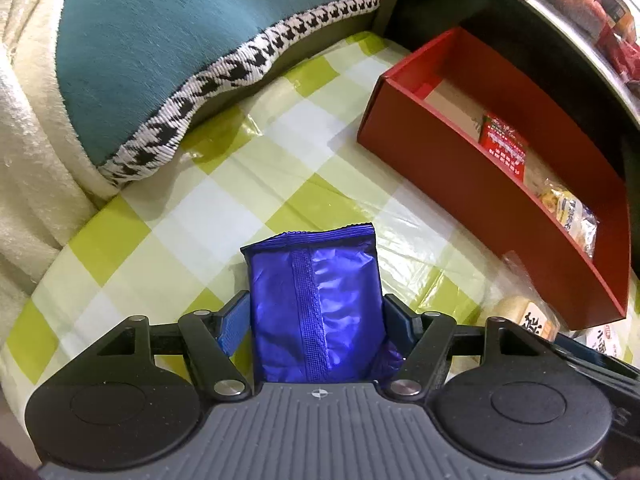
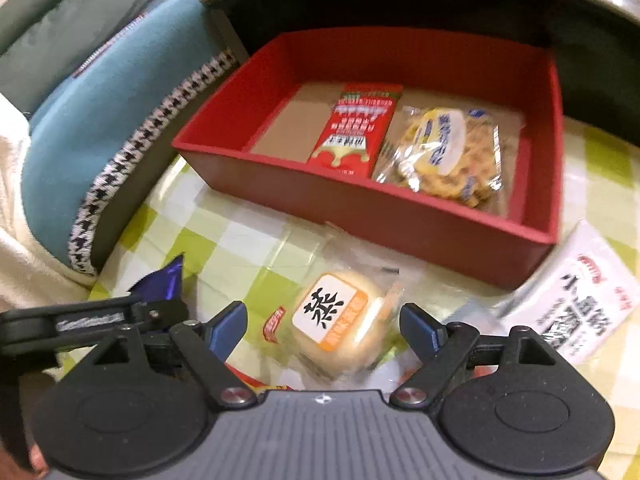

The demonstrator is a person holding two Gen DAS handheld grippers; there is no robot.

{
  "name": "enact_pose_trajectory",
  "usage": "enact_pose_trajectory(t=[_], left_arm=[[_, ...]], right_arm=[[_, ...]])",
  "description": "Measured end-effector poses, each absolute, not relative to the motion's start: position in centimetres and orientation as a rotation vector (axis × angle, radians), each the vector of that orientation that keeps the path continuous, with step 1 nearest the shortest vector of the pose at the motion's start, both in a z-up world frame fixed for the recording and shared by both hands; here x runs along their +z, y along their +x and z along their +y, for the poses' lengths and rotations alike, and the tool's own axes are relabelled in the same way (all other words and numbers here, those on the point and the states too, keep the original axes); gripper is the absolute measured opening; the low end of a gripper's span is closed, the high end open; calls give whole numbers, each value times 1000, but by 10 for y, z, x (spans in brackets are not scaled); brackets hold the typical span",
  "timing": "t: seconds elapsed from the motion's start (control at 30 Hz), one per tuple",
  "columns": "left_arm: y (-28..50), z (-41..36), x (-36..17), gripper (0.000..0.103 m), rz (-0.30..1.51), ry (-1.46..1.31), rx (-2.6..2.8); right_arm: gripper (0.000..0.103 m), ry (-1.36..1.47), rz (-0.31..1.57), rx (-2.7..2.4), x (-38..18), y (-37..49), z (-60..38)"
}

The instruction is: Organize snacks

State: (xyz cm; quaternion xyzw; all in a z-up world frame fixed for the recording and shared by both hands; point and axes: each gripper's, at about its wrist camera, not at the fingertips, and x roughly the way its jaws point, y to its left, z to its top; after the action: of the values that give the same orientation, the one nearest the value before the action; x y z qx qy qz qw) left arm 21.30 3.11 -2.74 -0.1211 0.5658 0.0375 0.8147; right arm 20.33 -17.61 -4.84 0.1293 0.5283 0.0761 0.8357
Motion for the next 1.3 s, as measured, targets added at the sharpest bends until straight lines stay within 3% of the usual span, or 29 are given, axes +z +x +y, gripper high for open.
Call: enact_pose_trajectory(t=[0.2, 0.27, 0.33, 0.43, 1.3], left_arm=[[212, 33, -28, 76, 1214, -269, 62], [213, 32, -29, 76, 1217, -269, 57], [214, 31, -29, 76, 1219, -262, 50], [212, 28, -29, 76, 1216, -243, 37], [204, -3, -7, 76, 1112, -86, 14]], right_arm=[[93, 223, 1146, 154, -64, 215, -164], [88, 180, 1136, 159, -64, 214, -159], [70, 123, 1122, 159, -63, 211, -157], [62, 101, 1119, 193, -59, 207, -159], [61, 73, 989, 208, -16, 182, -174]])
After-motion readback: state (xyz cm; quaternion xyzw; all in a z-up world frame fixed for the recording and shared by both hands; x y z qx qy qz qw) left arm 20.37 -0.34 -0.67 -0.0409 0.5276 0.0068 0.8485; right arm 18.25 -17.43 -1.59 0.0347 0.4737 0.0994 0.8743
